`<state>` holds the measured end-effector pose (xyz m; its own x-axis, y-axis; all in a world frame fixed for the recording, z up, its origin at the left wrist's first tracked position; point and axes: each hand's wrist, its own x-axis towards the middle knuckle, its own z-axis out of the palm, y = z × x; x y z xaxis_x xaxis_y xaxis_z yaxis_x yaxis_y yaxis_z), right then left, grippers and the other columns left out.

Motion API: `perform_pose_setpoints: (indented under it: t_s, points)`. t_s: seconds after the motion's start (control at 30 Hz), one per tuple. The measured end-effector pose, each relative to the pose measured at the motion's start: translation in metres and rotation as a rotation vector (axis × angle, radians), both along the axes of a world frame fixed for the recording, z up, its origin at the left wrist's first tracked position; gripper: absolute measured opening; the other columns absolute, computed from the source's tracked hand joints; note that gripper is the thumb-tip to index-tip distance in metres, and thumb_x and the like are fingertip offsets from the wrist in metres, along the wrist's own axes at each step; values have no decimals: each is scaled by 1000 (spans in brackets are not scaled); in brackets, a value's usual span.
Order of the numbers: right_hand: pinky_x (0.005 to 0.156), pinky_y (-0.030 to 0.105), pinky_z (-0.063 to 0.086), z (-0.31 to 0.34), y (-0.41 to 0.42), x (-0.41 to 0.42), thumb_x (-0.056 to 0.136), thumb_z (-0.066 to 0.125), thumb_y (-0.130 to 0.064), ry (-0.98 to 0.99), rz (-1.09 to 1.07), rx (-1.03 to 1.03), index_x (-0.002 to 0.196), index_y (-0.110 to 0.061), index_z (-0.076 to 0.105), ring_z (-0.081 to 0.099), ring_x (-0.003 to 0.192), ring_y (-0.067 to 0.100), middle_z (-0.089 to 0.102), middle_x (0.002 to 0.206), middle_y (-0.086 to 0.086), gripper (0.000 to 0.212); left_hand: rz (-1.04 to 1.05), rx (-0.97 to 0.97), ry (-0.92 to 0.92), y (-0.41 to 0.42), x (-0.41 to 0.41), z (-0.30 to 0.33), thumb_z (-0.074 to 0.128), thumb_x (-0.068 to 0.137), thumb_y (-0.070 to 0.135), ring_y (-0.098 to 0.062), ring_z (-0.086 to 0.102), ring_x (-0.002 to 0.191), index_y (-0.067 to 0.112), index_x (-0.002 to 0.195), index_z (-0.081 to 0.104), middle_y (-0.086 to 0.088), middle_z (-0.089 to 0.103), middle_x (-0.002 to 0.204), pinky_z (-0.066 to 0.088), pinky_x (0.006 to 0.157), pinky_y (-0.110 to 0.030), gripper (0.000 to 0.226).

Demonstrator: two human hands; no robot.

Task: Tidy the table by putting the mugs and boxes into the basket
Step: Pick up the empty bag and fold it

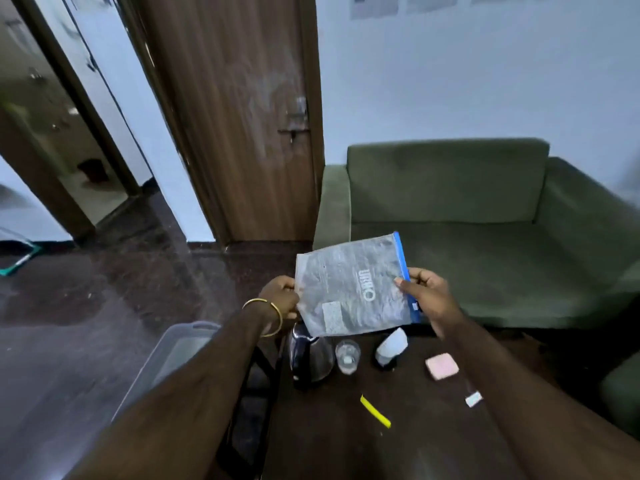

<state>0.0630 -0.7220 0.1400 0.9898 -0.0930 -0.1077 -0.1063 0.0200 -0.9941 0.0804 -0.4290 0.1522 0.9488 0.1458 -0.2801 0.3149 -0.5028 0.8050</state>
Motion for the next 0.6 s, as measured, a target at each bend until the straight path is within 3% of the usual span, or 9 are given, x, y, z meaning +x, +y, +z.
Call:
perform_pose_setpoints:
  t_s: [0.07,0.2,0.3,0.37,0.43,0.5,0.6]
  points:
    - [56,21,50,41,-11,11,90,67,-5,-114,21,-103,89,-10,71,59,58,7,67,66,-1,6,-12,-30,-52,-8,8,28,67,82,12,-5,60,61,22,89,56,0,64,84,50,45,-19,16]
    - [62,28,45,120,-26,28,90,67,-4,-294,147,-265,90,-13,70,54,61,15,63,69,7,9,-60,-231,-295,-29,17,73,81,75,21,-18,66,92,21,119,53,-2,67,110,51,58,-17,52]
    - [64,27,44,183,-34,37,91,68,-11,-402,284,-441,86,-9,69,55,66,11,63,71,4,6,-102,-179,-468,-50,25,118,89,66,27,-14,48,126,23,150,27,2,40,144,50,97,-30,105]
    - [70,31,47,223,-37,41,91,69,-18,-443,341,-579,93,-7,70,59,73,14,67,79,3,11,-132,-24,-574,-64,30,144,89,62,38,-16,33,137,30,152,17,0,26,155,36,111,-40,115]
    - [74,27,50,257,-39,44,90,70,-23,-455,389,-690,99,-13,73,65,78,13,71,85,1,14,-220,5,-636,-76,33,163,85,68,38,-17,43,131,28,149,30,-2,39,150,40,108,-40,98]
    - [69,17,50,282,-42,43,88,72,-25,-499,434,-761,99,-16,75,66,74,9,73,82,1,14,-249,-37,-646,-88,33,176,77,80,28,-17,58,115,18,135,50,-6,59,132,49,100,-37,62]
    - [69,21,49,298,-50,48,84,76,-26,-650,284,-781,99,-19,74,66,71,11,73,89,-1,16,-222,-276,-620,-103,29,186,67,89,10,-21,67,91,8,106,67,-12,72,101,54,93,-41,18]
